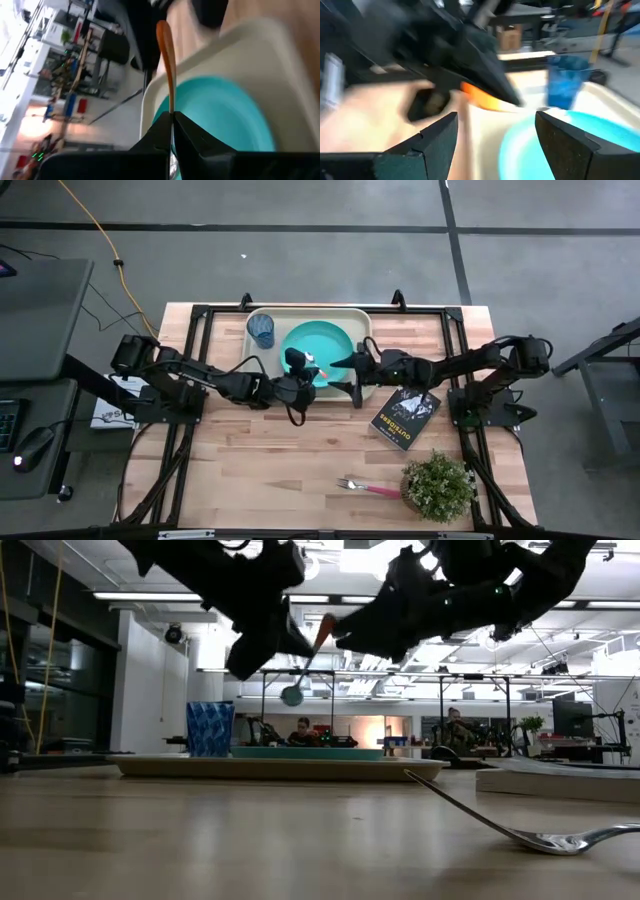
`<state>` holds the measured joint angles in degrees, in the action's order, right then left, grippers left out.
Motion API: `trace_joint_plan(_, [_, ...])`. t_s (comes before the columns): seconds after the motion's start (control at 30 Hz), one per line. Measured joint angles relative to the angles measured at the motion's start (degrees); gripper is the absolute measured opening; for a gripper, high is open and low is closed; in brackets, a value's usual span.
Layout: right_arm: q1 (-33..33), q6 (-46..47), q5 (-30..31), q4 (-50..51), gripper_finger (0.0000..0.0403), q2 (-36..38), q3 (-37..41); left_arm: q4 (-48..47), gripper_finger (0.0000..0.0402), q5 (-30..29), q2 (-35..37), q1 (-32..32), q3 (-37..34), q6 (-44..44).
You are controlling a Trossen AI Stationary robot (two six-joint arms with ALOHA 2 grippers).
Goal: Pick and place plate/cup/fork/spoon on tray
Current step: Put the orange spoon on the white tray beside the light blue plate
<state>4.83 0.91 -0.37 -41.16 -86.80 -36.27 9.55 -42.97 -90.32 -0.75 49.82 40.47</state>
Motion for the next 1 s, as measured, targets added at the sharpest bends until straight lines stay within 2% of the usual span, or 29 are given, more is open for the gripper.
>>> trace_joint_plan(0.27, [-2.9,-14.5,8.2,0.2,0.0257,0.0,-1.5,-2.1,0.0000,2.4,0.0,0.1,3.0,-3.4])
trace_joint_plan(0.53, [-4.3,-17.5,9.4,3.9,0.0245,0.0,-5.1,-2.5,0.0000,4.1,0.0,0.1,3.1,-5.9])
trace_joint_plan(0.77, [-4.3,-17.5,9.4,5.2,0.0186,0.0,-5.3,-2.5,0.0000,3.3,0.0,0.1,3.1,-5.6])
trace_joint_plan(1.0, [-4.3,-17.5,9.4,5.3,0.0090,0.0,-5.3,-2.5,0.0000,3.1,0.0,0.1,3.1,-5.8])
